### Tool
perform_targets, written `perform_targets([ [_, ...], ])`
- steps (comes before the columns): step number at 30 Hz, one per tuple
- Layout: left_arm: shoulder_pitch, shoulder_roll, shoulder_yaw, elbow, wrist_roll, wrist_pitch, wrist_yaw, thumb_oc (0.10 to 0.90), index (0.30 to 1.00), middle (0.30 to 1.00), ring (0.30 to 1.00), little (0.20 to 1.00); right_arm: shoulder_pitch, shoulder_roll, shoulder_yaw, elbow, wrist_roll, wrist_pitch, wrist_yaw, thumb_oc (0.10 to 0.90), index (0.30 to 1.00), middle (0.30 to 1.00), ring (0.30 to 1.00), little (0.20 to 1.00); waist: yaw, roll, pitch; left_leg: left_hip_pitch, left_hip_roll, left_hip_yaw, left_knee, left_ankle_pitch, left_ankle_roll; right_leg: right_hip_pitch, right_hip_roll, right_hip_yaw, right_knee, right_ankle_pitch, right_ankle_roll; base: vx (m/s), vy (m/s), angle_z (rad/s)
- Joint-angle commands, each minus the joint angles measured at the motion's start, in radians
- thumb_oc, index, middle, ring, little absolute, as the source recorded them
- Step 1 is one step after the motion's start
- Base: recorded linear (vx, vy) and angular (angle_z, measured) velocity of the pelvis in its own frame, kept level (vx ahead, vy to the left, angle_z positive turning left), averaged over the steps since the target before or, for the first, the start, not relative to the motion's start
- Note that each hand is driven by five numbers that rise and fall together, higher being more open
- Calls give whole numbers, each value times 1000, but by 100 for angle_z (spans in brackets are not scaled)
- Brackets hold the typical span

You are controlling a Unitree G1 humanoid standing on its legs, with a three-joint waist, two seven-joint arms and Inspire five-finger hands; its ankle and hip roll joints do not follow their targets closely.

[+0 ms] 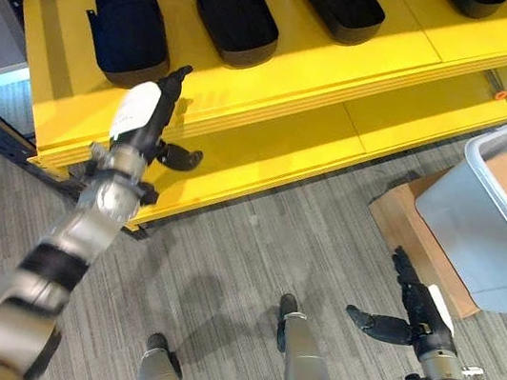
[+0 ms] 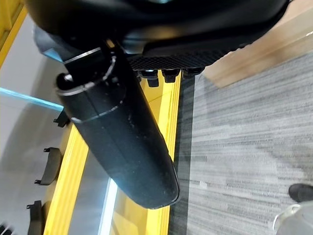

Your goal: Move parts from the plastic box to the shelf.

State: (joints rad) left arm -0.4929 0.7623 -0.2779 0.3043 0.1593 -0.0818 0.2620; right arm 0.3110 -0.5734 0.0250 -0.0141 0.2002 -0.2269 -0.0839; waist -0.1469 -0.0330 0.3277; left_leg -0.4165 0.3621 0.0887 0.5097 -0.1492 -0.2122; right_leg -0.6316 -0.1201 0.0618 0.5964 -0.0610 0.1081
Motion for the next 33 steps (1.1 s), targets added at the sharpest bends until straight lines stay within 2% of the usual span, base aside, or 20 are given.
perform_targets([
  [1,35,77,113,-108,-85,-81,8,900,1000,1000,1000,1000,-5,-10,-73,-84,22,-85,-16,900,1000,1000,1000,1000,-8,-5,-69,-95,-21,-42,-47,160,74,62,-38,-22,-20,60,11,0,0,0],
  [3,185,78,192,-229,-153,-117,-20,900,1000,1000,1000,1000,11,-7,-91,-105,18,-86,-3,900,1000,1000,1000,1000,-2,-1,-67,-79,-22,-45,-51,159,74,82,-41,-25,-24,60,11,14,21,11],
  [6,293,82,246,-313,-253,-155,-50,900,1000,1000,1000,1000,19,-14,-98,-120,7,-87,8,900,1000,1000,1000,1000,4,3,-67,-55,-25,-47,-59,160,74,112,-44,-31,-34,59,13,19,23,11],
  [9,374,62,279,-378,-393,-191,-81,900,1000,1000,1000,1000,18,-22,-94,-126,-1,-89,19,900,1000,1000,1000,1000,14,7,-70,-14,-29,-49,-80,164,74,161,-48,-36,-54,61,17,36,22,4],
  [12,414,57,289,-408,-452,-205,-106,900,1000,1000,1000,1000,8,-29,-81,-123,-3,-90,22,900,1000,1000,1000,1000,17,12,-70,22,-31,-50,-99,169,74,200,-49,-40,-69,60,20,39,15,11],
  [13,447,19,281,-420,-585,-217,-148,900,1000,1000,1000,1000,-6,-35,-69,-123,4,-89,27,900,1000,1000,1000,1000,22,16,-78,55,-35,-56,-120,175,75,237,-50,-45,-86,59,24,79,23,11],
  [14,482,-4,279,-438,-641,-217,-176,900,1000,1000,1000,1000,-16,-39,-64,-127,5,-89,29,900,1000,1000,1000,1000,25,19,-83,80,-35,-59,-136,178,77,263,-48,-47,-99,58,26,93,12,4],
  [16,518,-29,283,-454,-676,-214,-196,900,1000,1000,1000,1000,-21,-39,-58,-129,15,-90,36,900,1000,1000,1000,1000,29,22,-93,106,-33,-58,-161,187,80,290,-46,-51,-116,61,28,53,0,7],
  [17,570,-83,271,-463,-735,-203,-217,900,1000,1000,1000,1000,-27,-39,-41,-124,48,-89,54,900,1000,1000,1000,1000,36,26,-109,152,-27,-55,-200,201,83,330,-40,-64,-134,58,31,37,-20,8],
  [18,592,-92,267,-466,-738,-197,-238,900,1000,1000,1000,1000,-32,-38,-38,-120,61,-84,62,900,1000,1000,1000,1000,40,29,-122,168,-27,-56,-222,208,84,346,-35,-70,-148,54,33,71,-29,7],
  [20,641,-137,263,-465,-807,-188,-270,900,1000,1000,1000,1000,-31,-41,-27,-118,106,-84,90,900,1000,1000,1000,1000,48,38,-153,222,-19,-53,-286,236,83,392,-24,-92,-178,41,33,69,-43,2],
  [23,736,-192,265,-464,-837,-168,-310,900,1000,1000,1000,1000,-21,-49,-18,-113,131,-75,116,900,1000,1000,1000,1000,61,48,-192,291,-1,-57,-371,272,89,449,0,-106,-215,18,24,44,-65,1],
  [27,853,-261,244,-441,-885,-145,-375,900,1000,1000,1000,1000,-5,-44,2,-104,223,-71,170,900,1000,1000,1000,1000,88,53,-239,333,22,-65,-444,367,81,527,41,-132,-303,2,-3,19,-100,0],
  [28,854,-261,244,-442,-885,-145,-376,900,1000,1000,1000,1000,-4,-44,2,-104,223,-71,170,900,1000,1000,1000,1000,88,54,-240,335,23,-65,-446,368,81,529,42,-132,-306,3,-4,-23,-102,3],
  [29,871,-266,227,-438,-882,-136,-390,900,1000,1000,1000,1000,5,-41,14,-94,264,-69,190,900,1000,1000,1000,1000,100,52,-248,324,26,-61,-444,454,69,576,52,-160,-371,15,-18,-57,-109,7],
  [30,878,-272,225,-428,-893,-132,-398,900,1000,1000,1000,1000,7,-43,19,-87,281,-64,195,900,1000,1000,1000,1000,97,46,-245,311,24,-33,-416,454,75,598,52,-170,-397,23,-25,-81,-127,10],
  [31,893,-284,227,-419,-905,-129,-408,900,1000,1000,1000,1000,16,-44,21,-88,286,-64,199,900,1000,1000,1000,1000,96,40,-240,307,7,-20,-389,421,83,610,48,-172,-414,32,-28,-66,-52,34],
  [32,910,-293,234,-417,-902,-130,-417,900,1000,1000,1000,1000,26,-47,23,-92,287,-57,214,900,1000,1000,1000,1000,104,34,-235,320,-37,-25,-349,374,91,625,36,-172,-437,46,-22,-76,-10,53],
  [33,916,-294,236,-423,-889,-134,-419,900,1000,1000,1000,1000,30,-41,29,-87,299,-48,225,900,1000,1000,1000,1000,115,23,-236,324,-116,-60,-309,301,106,637,19,-176,-464,66,-14,-60,26,41],
])
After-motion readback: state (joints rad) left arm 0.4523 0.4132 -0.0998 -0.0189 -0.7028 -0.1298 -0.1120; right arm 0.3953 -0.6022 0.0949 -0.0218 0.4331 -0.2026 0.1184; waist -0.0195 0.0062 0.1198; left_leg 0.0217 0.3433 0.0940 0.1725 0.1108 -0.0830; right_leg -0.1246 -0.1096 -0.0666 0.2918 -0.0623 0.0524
